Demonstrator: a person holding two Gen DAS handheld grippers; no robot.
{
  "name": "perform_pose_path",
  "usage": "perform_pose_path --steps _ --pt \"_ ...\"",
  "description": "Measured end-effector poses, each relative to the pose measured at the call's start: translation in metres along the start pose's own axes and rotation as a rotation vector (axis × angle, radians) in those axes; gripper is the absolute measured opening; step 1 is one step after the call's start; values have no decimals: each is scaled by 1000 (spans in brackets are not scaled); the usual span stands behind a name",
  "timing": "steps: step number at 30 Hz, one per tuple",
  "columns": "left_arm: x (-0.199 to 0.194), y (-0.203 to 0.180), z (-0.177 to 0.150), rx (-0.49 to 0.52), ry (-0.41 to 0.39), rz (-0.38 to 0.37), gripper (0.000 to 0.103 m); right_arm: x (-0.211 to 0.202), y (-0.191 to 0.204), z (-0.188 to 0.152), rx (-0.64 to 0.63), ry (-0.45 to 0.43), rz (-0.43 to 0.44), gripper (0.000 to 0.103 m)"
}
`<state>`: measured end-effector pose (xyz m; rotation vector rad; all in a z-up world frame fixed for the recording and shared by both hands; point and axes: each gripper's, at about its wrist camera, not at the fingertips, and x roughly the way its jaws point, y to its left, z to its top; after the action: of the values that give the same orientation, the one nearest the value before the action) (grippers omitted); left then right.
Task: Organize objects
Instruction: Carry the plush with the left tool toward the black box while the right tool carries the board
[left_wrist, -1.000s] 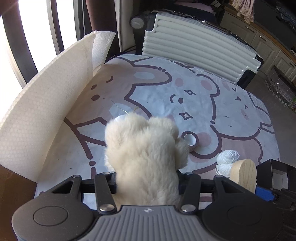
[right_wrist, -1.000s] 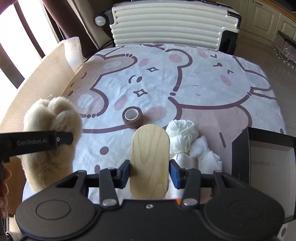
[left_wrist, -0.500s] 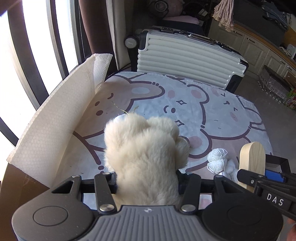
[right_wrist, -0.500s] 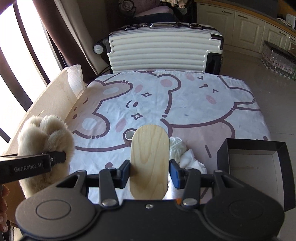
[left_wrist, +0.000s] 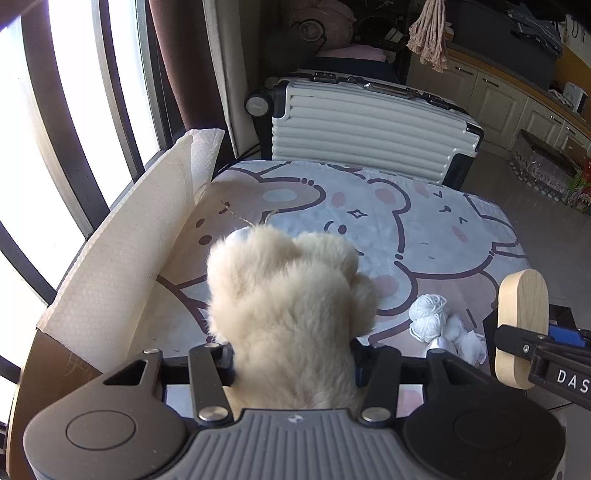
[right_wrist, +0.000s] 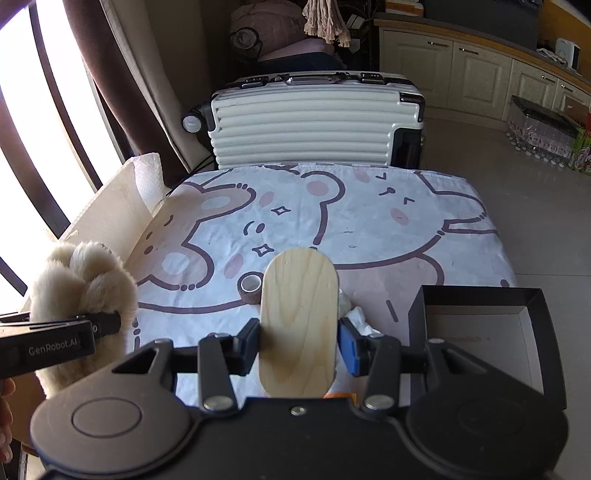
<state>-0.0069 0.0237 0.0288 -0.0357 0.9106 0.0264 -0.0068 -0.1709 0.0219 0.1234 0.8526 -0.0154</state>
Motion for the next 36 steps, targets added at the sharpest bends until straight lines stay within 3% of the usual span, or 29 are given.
perform_pose_path --steps 19,36 --pt "-3 -14 -1 -28 -12 -31 51 -18 -10 1 -33 -33 -44 46" --pt "4 -104 -3 70 -5 -159 50 -45 -110 -14 88 -39 -171 46"
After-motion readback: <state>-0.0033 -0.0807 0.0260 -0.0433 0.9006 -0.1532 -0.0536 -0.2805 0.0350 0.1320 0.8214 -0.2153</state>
